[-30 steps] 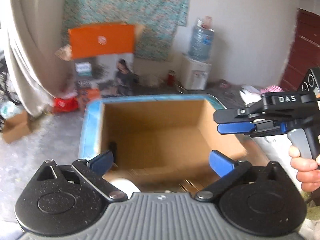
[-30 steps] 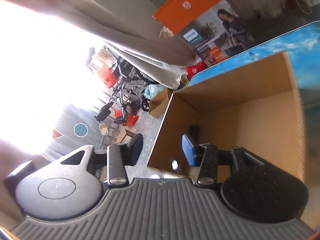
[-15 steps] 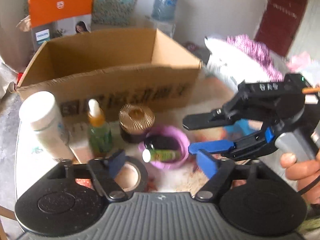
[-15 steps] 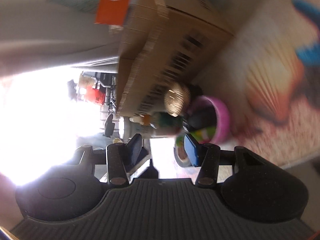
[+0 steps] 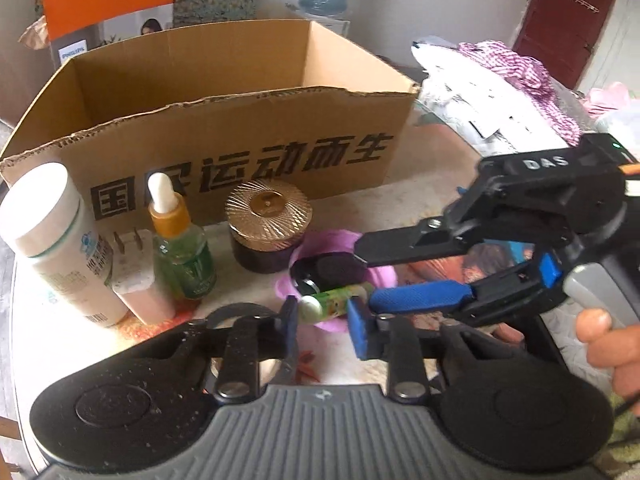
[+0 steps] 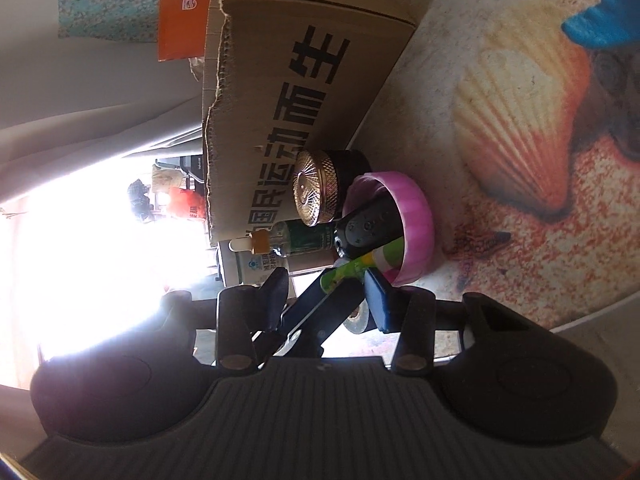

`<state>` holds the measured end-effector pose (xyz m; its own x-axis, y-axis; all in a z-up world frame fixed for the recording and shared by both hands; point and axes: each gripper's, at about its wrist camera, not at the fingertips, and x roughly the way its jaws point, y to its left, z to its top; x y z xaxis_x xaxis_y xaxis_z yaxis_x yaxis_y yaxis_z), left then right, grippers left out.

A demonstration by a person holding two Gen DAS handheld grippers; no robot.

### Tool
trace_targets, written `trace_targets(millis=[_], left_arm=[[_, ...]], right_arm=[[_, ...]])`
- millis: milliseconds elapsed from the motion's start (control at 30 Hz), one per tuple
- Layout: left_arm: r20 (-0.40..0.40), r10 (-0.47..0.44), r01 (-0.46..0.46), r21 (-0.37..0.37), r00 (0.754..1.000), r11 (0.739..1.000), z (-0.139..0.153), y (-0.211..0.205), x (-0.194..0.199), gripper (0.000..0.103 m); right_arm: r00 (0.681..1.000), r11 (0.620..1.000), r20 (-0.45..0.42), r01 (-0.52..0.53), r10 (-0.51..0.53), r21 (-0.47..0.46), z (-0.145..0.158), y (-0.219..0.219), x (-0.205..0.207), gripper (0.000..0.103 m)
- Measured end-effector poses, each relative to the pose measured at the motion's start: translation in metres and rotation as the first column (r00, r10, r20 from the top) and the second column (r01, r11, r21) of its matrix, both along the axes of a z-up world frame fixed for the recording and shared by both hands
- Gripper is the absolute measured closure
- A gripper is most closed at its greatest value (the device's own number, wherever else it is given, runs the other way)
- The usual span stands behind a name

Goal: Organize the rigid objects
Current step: 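Lower the right gripper onto the green lip balm tube and close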

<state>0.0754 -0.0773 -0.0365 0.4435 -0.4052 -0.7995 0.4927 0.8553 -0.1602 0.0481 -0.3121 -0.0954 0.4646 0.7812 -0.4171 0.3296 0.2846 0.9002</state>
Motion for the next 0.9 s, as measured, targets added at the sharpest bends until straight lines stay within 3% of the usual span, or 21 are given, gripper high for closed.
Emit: trace_targets(millis=[100, 567, 900], left_arm=[[-0.005, -0.034, 0.033, -0.018, 0.999, 0.999, 0.002, -0.001, -0.009, 0.083], [-0.044, -0.067, 0.068, 0.026, 0.997, 0.997, -0.008, -0.017, -0.002, 0.084], [-0.009, -0.094, 0.094, 0.001, 0.996, 0.996, 0.000, -0.021, -0.012, 0.087]], right_arm=[[1.000, 1.000, -0.005, -0.004, 0.004, -0.015, 0.002, -0.003, -0.001, 0.062], [1.000, 0.993, -0.004, -0.028, 0.027, -0.114, 0.001, -0.001, 0.002, 0.074], [0.999, 0.987, 0.005, -0.032, 0.033, -0.155, 0.006, 0.002, 0.001, 0.075]])
